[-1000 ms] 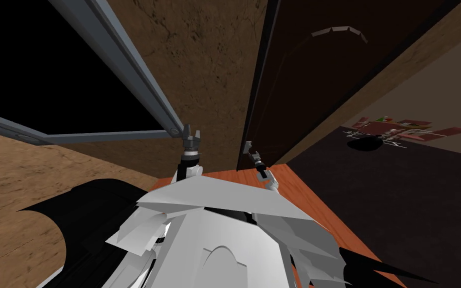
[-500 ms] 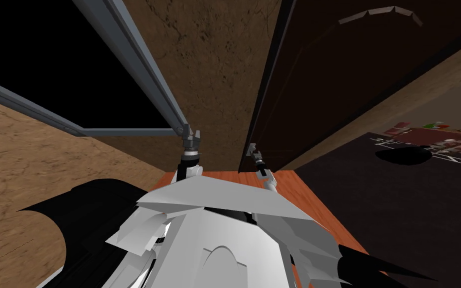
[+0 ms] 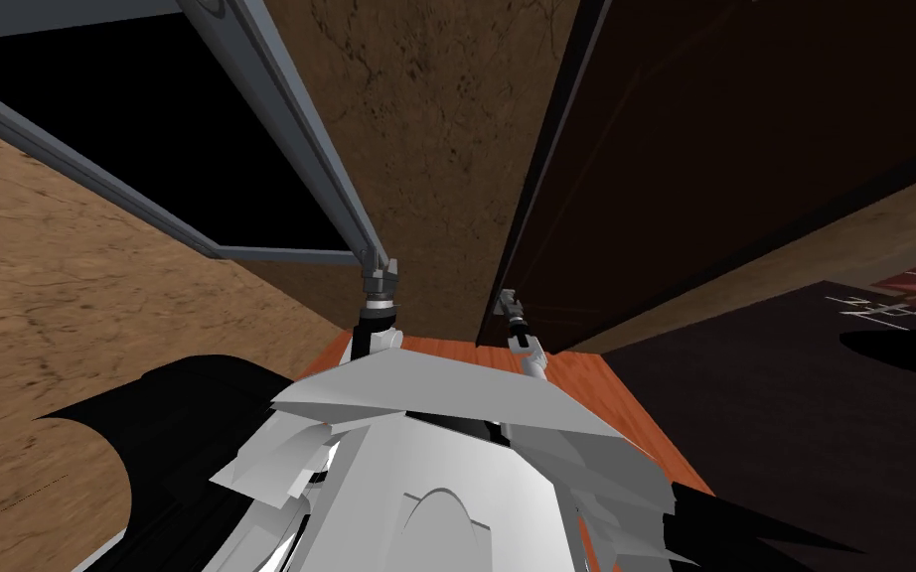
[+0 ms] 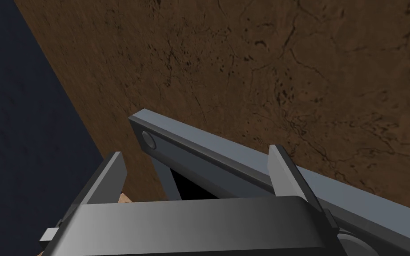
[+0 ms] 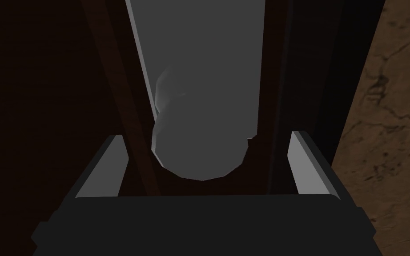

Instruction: Pull the door open

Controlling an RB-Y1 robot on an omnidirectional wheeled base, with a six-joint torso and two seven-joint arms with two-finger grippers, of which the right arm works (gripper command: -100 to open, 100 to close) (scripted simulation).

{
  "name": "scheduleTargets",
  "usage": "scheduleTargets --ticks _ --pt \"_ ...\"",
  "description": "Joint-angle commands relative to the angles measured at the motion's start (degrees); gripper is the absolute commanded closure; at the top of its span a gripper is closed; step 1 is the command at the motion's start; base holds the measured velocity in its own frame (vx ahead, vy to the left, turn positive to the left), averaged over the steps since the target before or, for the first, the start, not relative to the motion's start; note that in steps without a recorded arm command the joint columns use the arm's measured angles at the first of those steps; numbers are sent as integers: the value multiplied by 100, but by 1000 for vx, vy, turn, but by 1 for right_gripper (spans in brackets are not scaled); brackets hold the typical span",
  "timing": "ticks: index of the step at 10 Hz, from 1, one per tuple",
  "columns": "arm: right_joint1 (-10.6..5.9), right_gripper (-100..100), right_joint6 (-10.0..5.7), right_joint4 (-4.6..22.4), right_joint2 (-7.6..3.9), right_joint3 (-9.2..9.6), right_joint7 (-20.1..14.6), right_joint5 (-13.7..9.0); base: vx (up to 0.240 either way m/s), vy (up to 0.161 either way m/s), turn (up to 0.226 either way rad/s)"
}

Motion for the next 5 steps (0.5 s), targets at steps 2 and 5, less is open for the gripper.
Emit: scheduleTargets --ticks 2,5 --pt "-146 -100 30 159 208 -320 285 -25 29 -87 230" --pt "-153 100 39 158 217 -326 283 -25 -1 -38 67"
